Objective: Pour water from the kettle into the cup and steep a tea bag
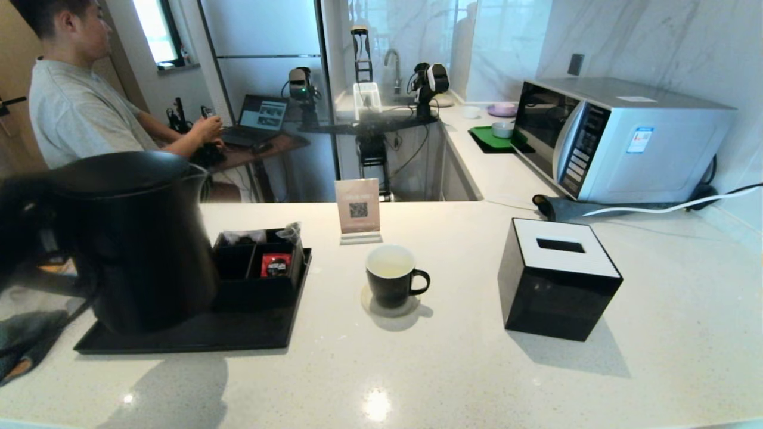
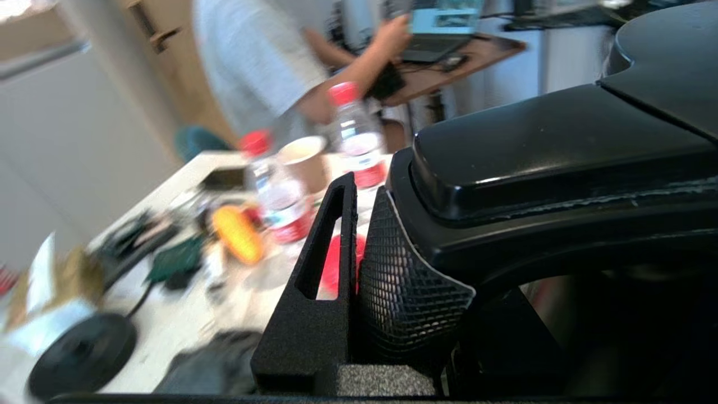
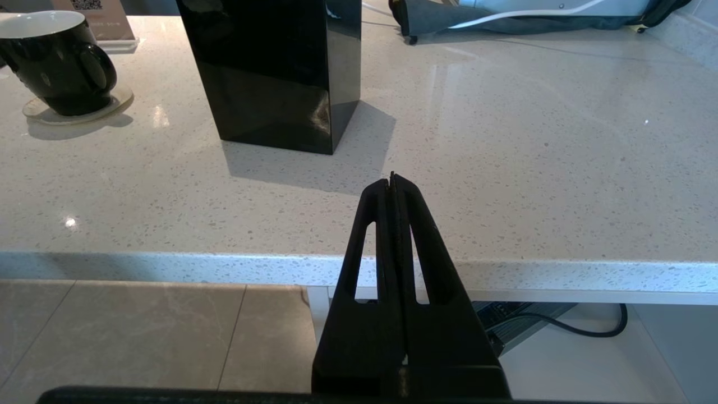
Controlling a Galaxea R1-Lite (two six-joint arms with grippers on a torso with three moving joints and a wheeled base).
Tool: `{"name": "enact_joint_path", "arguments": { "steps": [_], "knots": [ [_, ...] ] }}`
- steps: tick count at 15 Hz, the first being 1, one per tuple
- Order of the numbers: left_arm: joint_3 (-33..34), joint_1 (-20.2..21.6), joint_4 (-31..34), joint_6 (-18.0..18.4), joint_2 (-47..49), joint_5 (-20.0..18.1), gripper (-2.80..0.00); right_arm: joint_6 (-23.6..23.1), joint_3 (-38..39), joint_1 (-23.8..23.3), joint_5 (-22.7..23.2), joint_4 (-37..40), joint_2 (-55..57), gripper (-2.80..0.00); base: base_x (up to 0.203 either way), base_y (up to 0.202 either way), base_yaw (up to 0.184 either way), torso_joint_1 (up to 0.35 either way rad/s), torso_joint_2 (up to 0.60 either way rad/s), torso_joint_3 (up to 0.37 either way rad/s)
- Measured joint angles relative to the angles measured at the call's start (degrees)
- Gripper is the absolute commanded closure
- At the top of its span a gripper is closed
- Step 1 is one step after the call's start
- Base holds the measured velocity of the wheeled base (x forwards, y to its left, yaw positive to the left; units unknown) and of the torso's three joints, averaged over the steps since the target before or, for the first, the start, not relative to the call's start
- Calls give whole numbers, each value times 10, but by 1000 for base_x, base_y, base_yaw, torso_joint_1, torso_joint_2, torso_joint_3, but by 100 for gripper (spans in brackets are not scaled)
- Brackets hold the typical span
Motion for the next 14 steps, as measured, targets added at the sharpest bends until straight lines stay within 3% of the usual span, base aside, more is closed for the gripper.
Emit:
{"name": "enact_joint_path", "arguments": {
  "steps": [4, 7, 10, 14],
  "knots": [
    [25, 133, -10, -42, -12, -76, 0, 0, 0, 0, 0, 0, 0, 0, 0, 0, 0, 0, 0, 0],
    [40, 200, -44, -60, -1, -107, 0, 0, 0, 0, 0, 0, 0, 0, 0, 0, 0, 0, 0, 0],
    [42, 239, -93, -68, 36, -116, 0, 0, 0, 0, 0, 0, 0, 0, 0, 0, 0, 0, 0, 0],
    [39, 256, -163, -69, 106, -117, 0, 0, 0, 0, 0, 0, 0, 0, 0, 0, 0, 0, 0, 0]
  ]
}}
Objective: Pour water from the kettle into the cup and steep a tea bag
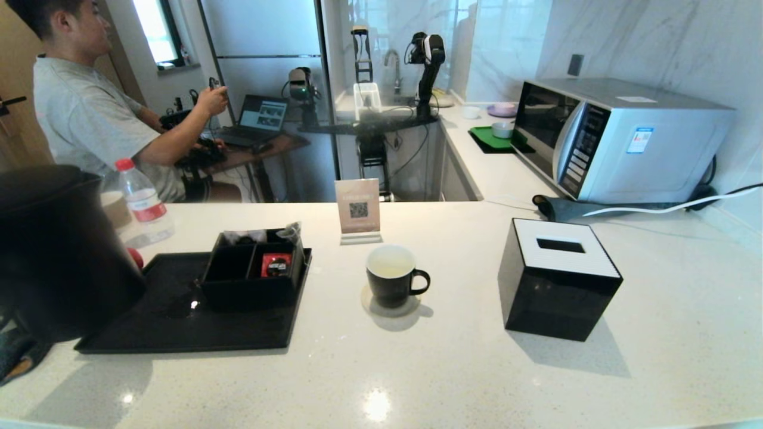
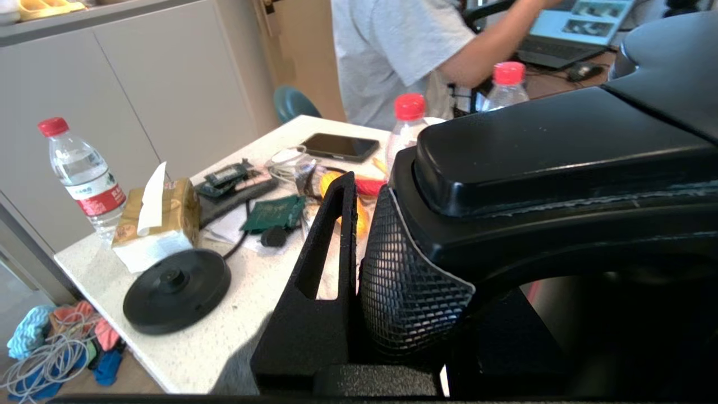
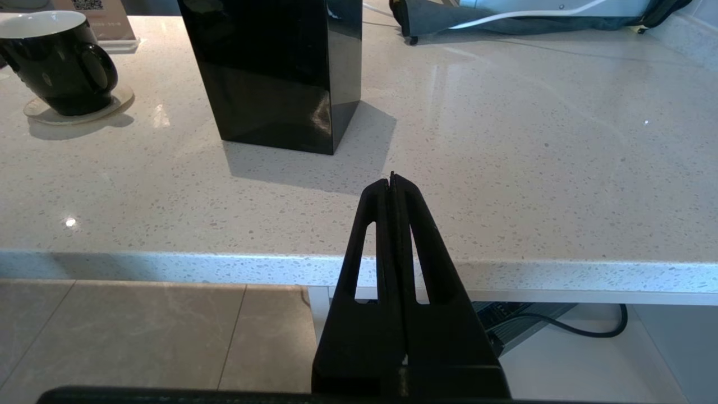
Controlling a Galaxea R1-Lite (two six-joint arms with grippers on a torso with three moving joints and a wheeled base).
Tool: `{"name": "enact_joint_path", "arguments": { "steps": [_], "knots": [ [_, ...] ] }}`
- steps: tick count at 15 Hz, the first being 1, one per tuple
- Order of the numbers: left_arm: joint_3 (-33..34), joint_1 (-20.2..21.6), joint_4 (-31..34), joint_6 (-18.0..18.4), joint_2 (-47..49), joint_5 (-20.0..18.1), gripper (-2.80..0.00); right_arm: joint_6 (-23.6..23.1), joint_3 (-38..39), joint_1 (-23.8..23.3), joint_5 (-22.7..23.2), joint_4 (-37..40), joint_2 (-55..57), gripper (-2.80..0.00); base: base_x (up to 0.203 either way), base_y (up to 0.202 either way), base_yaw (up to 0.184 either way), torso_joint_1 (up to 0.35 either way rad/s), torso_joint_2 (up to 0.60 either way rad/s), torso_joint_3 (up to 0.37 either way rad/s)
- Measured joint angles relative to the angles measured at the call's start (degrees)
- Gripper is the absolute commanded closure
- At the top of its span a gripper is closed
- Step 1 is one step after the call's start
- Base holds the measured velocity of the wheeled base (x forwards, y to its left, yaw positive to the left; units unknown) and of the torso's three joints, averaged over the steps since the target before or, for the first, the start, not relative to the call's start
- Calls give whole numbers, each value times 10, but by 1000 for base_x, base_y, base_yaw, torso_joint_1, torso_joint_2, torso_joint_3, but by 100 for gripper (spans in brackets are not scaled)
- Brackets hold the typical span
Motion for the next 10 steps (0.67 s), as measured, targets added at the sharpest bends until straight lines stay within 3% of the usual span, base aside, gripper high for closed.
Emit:
{"name": "enact_joint_path", "arguments": {
  "steps": [5, 10],
  "knots": [
    [-8, 3, -137, 2, 130, -1, 0, 0, 0, 0, 0, 0, 0, 0, 0, 0, 0, 0, 0, 0],
    [-39, -1, -163, 4, 233, -12, 0, 0, 0, 0, 0, 0, 0, 0, 0, 0, 0, 0, 0, 0]
  ]
}}
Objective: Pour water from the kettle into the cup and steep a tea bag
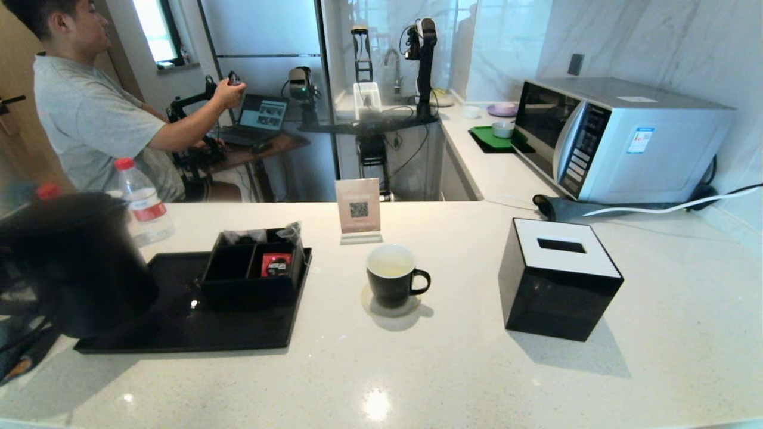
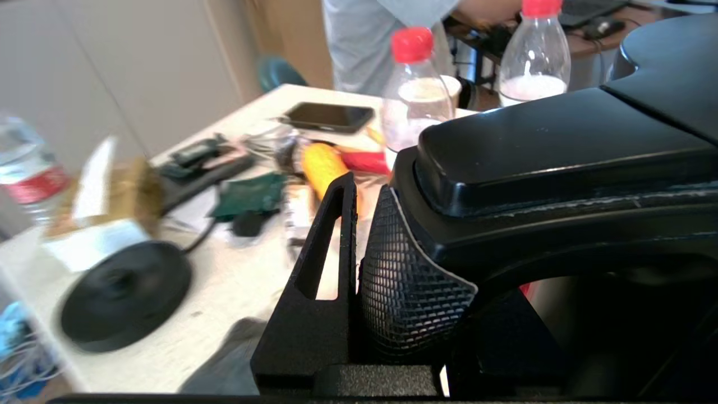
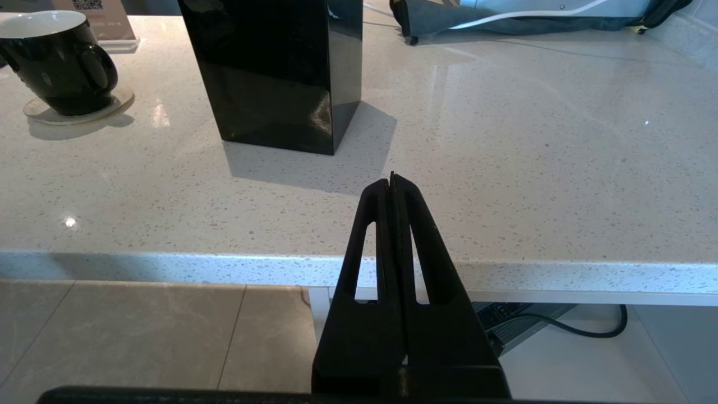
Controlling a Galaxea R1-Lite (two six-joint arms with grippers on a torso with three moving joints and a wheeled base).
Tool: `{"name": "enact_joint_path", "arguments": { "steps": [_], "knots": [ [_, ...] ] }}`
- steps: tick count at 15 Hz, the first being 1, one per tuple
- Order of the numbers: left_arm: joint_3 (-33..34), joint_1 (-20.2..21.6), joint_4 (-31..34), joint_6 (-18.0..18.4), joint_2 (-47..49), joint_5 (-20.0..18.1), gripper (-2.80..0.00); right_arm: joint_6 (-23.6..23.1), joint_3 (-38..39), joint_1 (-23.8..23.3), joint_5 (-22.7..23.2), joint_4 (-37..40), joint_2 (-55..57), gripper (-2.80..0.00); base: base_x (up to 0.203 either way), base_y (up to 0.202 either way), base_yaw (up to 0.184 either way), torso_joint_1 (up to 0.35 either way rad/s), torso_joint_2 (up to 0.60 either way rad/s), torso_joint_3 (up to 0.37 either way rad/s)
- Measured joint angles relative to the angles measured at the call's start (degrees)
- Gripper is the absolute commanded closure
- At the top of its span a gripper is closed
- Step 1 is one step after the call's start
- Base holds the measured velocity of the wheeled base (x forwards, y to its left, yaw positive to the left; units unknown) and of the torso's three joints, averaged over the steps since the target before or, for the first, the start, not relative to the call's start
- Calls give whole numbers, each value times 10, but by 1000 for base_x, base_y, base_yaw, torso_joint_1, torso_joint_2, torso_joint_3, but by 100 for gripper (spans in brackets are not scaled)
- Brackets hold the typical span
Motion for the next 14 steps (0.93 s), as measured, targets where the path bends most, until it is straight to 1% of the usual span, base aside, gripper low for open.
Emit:
{"name": "enact_joint_path", "arguments": {
  "steps": [3, 7, 11, 14],
  "knots": [
    [-33, -9, -1, -2, 46, -3, 0, 0, 0, 0, 0, 0, 0, 0, 0, 0, 0, 0, 0, 0],
    [-67, -38, -2, -6, 85, -3, 0, 0, 0, 0, 0, 0, 0, 0, 0, 0, 0, 0, 0, 0],
    [-76, -58, -1, -6, 109, -3, 0, 0, 0, 0, 0, 0, 0, 0, 0, 0, 0, 0, 0, 0],
    [-80, -66, -2, -5, 123, -3, 0, 0, 0, 0, 0, 0, 0, 0, 0, 0, 0, 0, 0, 0]
  ]
}}
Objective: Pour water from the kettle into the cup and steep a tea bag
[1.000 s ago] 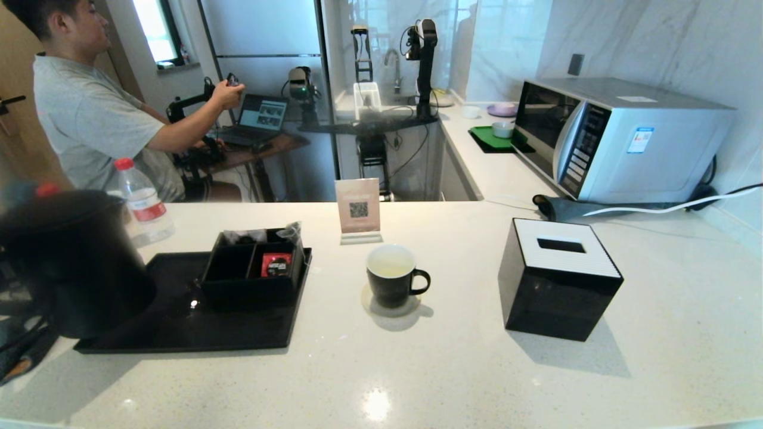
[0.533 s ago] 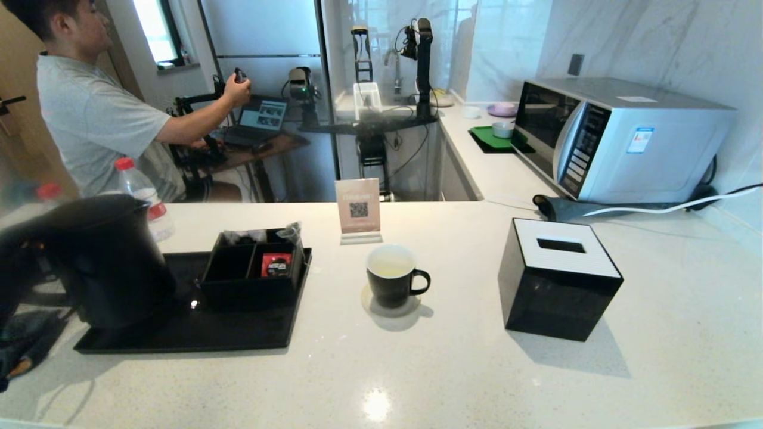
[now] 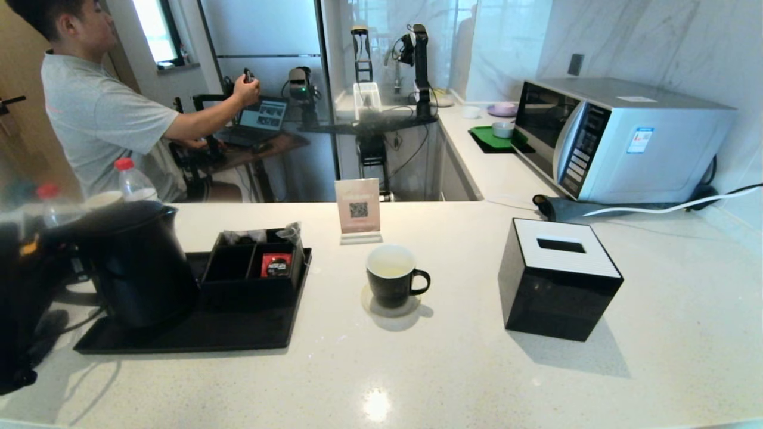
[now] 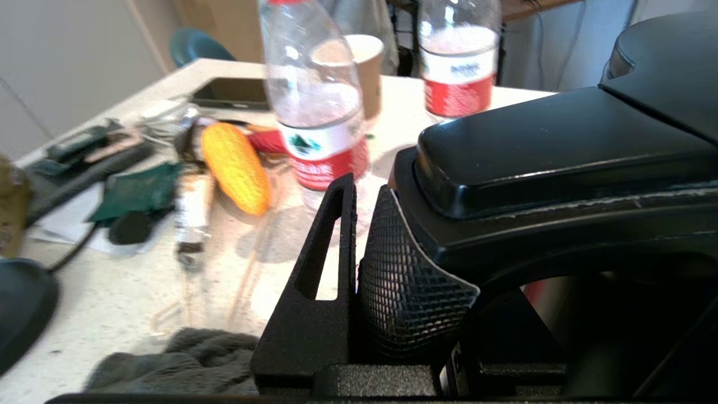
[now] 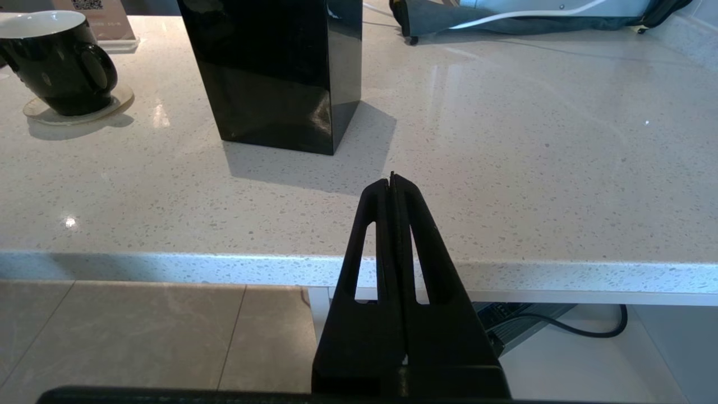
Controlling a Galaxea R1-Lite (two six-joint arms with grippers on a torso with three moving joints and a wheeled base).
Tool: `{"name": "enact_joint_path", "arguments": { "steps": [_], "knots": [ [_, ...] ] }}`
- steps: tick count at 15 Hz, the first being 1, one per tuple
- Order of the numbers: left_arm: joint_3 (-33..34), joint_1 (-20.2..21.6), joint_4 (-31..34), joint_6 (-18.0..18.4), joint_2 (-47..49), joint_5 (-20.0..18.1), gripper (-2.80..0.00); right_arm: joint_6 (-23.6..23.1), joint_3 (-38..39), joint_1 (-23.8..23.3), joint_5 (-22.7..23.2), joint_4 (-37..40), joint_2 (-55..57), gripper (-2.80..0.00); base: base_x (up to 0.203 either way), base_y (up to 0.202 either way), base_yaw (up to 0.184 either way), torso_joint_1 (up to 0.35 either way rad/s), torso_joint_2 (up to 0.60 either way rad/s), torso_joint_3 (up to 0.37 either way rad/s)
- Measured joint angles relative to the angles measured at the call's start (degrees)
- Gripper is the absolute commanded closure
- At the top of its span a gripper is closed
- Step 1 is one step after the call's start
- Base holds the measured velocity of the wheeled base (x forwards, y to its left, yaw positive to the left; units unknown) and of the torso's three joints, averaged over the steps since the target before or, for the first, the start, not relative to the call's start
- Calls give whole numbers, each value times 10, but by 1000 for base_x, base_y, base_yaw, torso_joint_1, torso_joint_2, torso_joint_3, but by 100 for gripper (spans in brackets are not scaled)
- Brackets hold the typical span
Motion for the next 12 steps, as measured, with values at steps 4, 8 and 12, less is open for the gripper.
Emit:
{"name": "enact_joint_path", "arguments": {
  "steps": [4, 8, 12],
  "knots": [
    [-15, -5, -1, 1, 16, 0, 0, 0, 0, 0, 0, 0, 0, 0, 0, 0, 0, 0, 0, 0],
    [-28, -6, -1, 1, 29, 0, 0, 0, 0, 0, 0, 0, 0, 0, 0, 0, 0, 0, 0, 0],
    [-31, -5, -1, 1, 37, 0, 0, 0, 0, 0, 0, 0, 0, 0, 0, 0, 0, 0, 0, 0]
  ]
}}
